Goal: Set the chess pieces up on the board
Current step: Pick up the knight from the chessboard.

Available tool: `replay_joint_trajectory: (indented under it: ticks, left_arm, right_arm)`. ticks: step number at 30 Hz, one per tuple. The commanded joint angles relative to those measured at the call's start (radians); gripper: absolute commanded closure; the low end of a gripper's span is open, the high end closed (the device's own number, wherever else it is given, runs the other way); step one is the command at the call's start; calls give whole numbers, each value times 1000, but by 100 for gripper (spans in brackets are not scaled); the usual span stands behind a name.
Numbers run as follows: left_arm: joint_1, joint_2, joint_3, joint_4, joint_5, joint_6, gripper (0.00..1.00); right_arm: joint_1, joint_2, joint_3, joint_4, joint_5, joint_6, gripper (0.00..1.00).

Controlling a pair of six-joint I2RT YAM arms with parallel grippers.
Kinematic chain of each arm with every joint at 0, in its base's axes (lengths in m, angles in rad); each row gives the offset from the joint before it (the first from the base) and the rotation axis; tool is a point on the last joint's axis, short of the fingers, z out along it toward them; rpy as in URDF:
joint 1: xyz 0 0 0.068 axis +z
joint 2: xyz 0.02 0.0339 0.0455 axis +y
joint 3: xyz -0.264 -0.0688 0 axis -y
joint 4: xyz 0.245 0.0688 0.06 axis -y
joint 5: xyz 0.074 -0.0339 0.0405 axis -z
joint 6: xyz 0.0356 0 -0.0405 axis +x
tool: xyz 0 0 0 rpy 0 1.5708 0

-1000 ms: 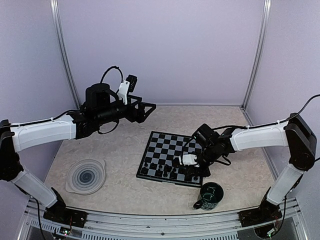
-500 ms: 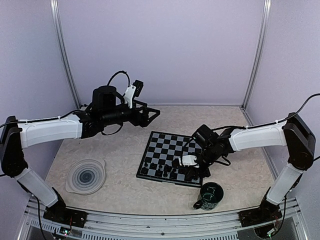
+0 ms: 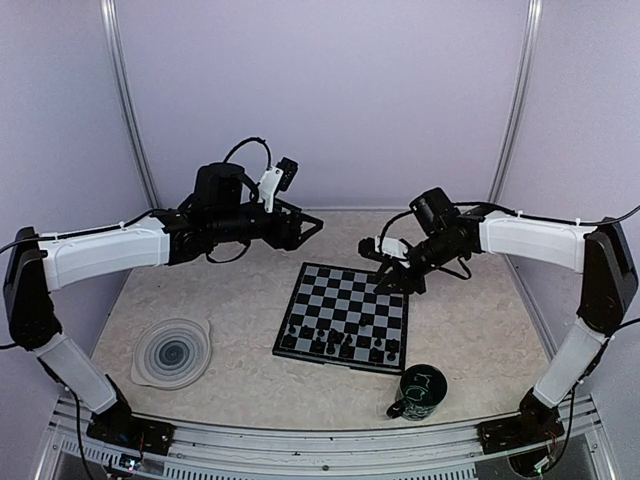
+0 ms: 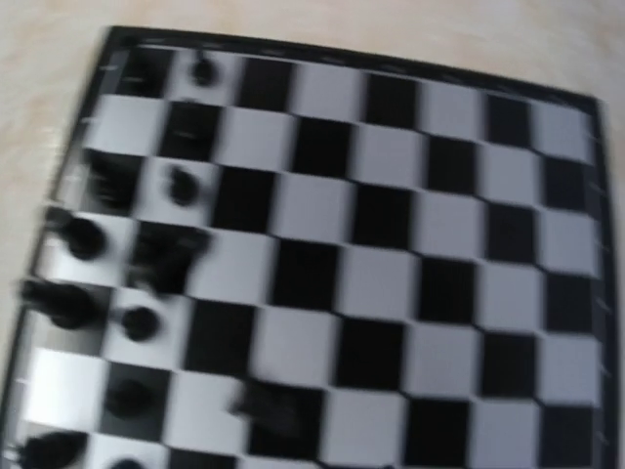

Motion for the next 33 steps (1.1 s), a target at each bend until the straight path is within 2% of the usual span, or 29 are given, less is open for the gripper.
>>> replay_joint_trajectory:
  ticks: [1, 4, 10, 15, 22, 33]
  left_arm:
    - [-36, 122, 171, -272, -69, 36, 33]
    - [-78, 236, 295, -430, -104, 12, 41]
    - [-163, 395, 458, -607, -195, -61, 42]
    - [-208, 509, 581, -741, -165, -125, 43]
    - [-258, 612, 663, -803, -150, -167, 45]
    - [-273, 738, 783, -875, -167, -150, 45]
  right_arm:
    - [-104, 16, 13, 19, -63, 65, 70]
    - [-177, -12, -31, 113, -17, 141, 69]
    - [-236, -46, -99, 192, 108, 175, 69]
    - [-247, -65, -110, 222, 155, 183, 68]
    - [-246, -53, -118, 224, 143, 167, 68]
    - [-247, -50, -127, 221, 138, 147, 67]
